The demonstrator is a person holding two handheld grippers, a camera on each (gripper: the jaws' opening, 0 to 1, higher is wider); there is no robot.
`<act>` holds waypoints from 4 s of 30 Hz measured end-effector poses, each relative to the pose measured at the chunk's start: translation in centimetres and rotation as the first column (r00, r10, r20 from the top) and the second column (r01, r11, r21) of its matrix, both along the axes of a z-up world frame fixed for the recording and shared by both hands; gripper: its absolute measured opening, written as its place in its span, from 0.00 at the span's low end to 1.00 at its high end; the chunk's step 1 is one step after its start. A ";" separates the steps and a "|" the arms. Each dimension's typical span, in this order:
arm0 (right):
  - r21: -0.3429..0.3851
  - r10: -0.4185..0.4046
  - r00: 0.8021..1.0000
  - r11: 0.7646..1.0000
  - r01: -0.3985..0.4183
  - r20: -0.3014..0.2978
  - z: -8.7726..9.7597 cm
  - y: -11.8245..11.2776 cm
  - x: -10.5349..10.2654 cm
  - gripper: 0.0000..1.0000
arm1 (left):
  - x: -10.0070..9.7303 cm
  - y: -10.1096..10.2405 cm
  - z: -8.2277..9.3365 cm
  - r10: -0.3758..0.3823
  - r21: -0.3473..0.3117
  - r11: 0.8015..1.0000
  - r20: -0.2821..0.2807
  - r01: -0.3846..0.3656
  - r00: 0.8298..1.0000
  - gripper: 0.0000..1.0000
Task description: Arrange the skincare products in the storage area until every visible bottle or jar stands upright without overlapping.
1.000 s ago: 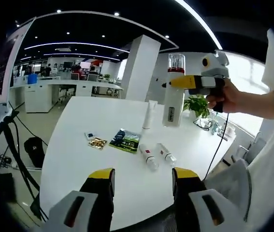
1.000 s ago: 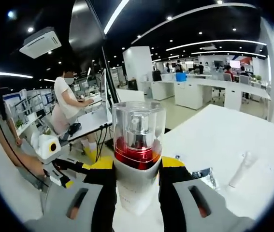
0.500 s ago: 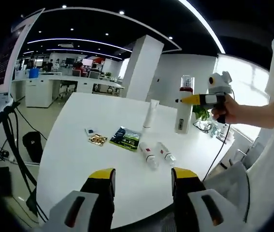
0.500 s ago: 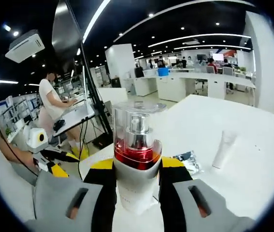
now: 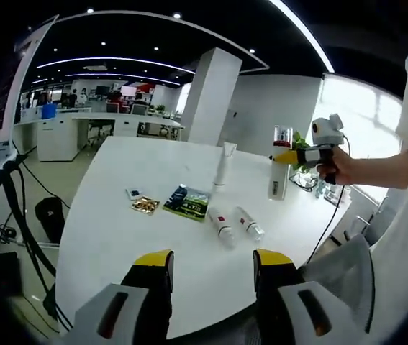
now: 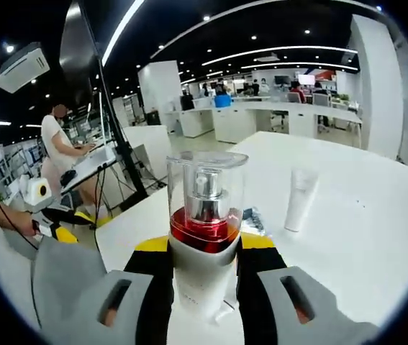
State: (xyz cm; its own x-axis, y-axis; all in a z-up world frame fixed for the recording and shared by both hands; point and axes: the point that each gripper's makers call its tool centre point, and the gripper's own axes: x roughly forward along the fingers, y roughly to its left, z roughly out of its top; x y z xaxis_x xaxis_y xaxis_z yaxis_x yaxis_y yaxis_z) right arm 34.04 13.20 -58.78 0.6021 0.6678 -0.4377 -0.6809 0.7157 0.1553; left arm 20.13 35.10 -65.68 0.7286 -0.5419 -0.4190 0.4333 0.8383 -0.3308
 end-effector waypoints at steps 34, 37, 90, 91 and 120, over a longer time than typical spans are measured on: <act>-0.069 -0.113 0.992 0.992 0.109 -0.057 -8.0 -6.0 1.8 0.31 | 0.3 0.6 -0.1 0.051 -0.042 0.998 -0.032 -0.052 0.998 0.47; -0.081 -0.108 0.993 0.991 0.103 -0.057 -8.5 -5.9 2.2 0.31 | 0.3 0.8 0.0 0.064 -0.052 0.996 -0.034 -0.066 0.997 0.47; -0.168 -0.069 0.998 0.983 0.068 0.000 -12.4 -5.6 7.2 0.31 | 0.5 1.1 -0.6 0.085 -0.026 0.996 -0.046 -0.087 0.995 0.47; -0.169 -0.066 0.998 0.983 0.066 0.005 -12.4 -5.6 7.2 0.31 | 0.6 1.1 -0.6 0.085 -0.026 0.996 -0.047 -0.087 0.995 0.47; -0.041 -0.104 0.988 0.993 0.109 0.110 -11.5 -6.6 7.0 0.31 | 0.4 0.8 -1.0 0.067 -0.013 0.998 -0.067 -0.069 0.995 0.47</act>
